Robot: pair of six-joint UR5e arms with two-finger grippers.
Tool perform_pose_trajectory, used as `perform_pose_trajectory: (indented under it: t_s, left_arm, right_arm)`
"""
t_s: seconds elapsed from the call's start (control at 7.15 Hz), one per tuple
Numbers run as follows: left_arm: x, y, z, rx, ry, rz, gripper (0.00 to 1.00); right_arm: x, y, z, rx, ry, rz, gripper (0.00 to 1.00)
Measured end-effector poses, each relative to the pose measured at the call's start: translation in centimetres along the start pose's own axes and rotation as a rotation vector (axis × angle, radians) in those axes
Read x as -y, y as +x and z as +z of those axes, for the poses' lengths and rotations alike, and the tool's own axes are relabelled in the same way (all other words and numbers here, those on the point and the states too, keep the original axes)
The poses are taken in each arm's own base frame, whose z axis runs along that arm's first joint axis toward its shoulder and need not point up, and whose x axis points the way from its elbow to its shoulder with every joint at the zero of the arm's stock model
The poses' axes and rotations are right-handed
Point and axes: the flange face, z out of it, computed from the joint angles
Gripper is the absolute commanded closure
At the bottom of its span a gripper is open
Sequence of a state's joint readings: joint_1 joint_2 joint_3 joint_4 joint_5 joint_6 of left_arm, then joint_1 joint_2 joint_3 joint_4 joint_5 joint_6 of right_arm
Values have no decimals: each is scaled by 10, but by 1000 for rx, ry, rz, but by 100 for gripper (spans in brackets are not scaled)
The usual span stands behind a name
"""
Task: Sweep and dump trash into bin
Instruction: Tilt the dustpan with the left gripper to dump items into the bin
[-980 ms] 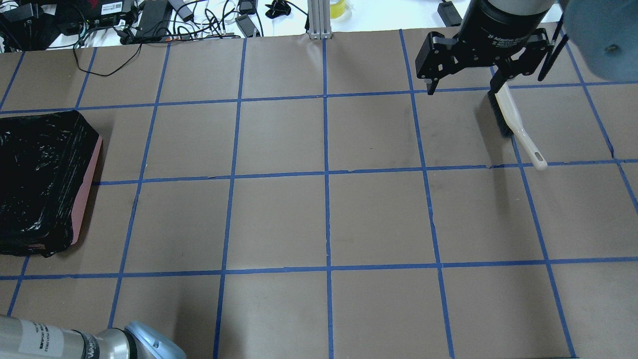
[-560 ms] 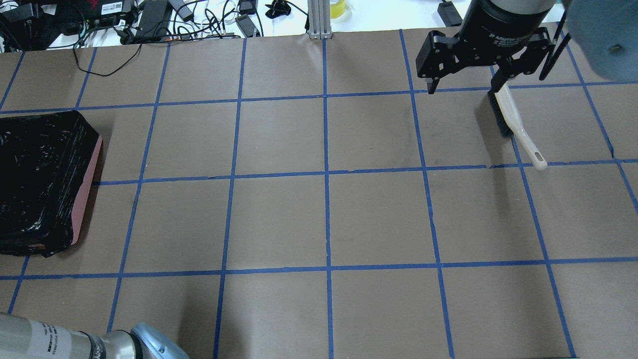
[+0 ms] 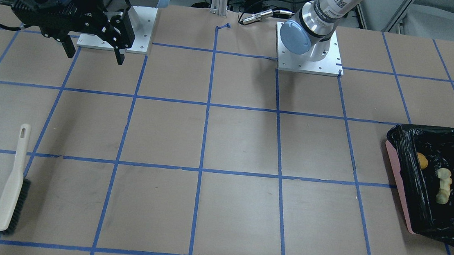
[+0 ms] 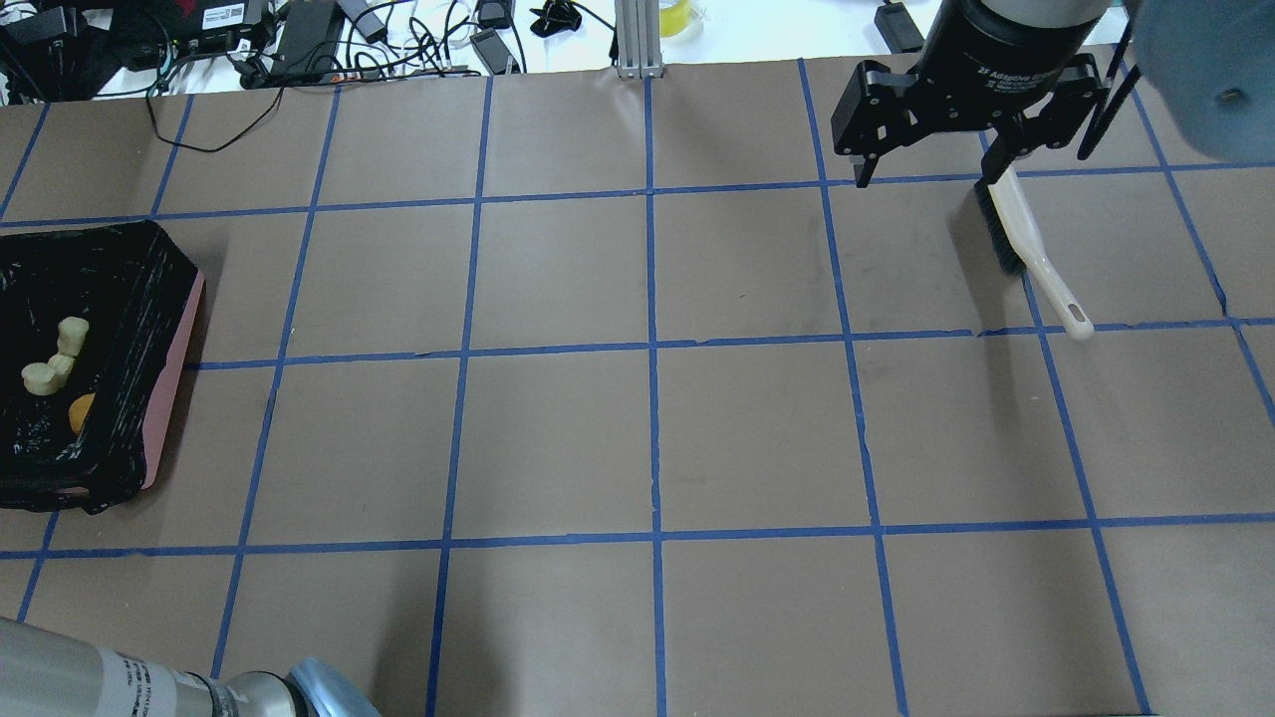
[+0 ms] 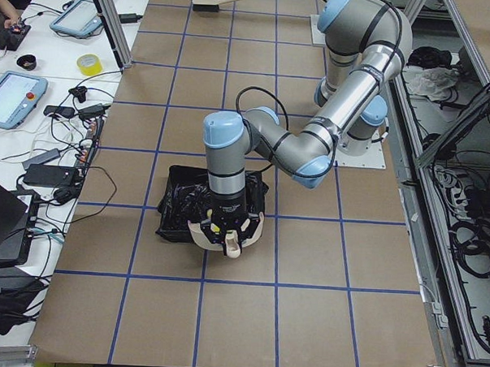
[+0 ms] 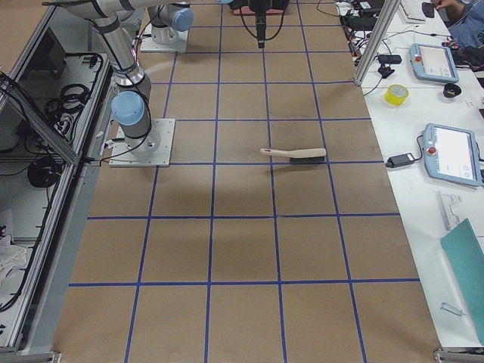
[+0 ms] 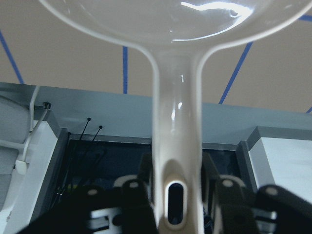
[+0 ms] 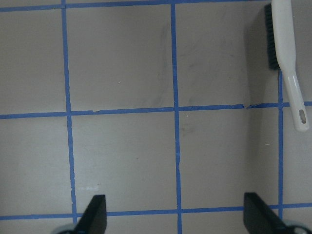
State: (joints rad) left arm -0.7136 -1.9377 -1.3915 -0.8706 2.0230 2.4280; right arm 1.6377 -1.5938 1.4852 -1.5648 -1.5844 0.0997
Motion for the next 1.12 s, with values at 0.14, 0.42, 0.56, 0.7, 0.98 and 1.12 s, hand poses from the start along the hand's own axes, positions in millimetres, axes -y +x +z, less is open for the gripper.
perform_pose_trajectory:
  t_s: [0.14, 0.42, 0.56, 0.7, 0.98, 1.12]
  left_arm:
    - [11, -13, -19, 36, -63, 35, 100]
    - [48, -30, -41, 79, -181, 71, 100]
    - [63, -29, -42, 87, -219, 69, 100]
    - [73, -28, -42, 90, -241, 67, 100]
    - [91, -34, -45, 80, -266, 78, 100]
    - [103, -37, -46, 71, -271, 84, 100]
  right_arm:
    - [0, 0, 0, 0, 0, 0, 0]
    - [0, 0, 0, 1, 0, 0, 0]
    - [0, 0, 0, 1, 0, 0, 0]
    - [0, 0, 0, 1, 0, 0, 0]
    - [0, 0, -1, 1, 1, -1, 0]
    - [0, 0, 0, 0, 0, -1, 0]
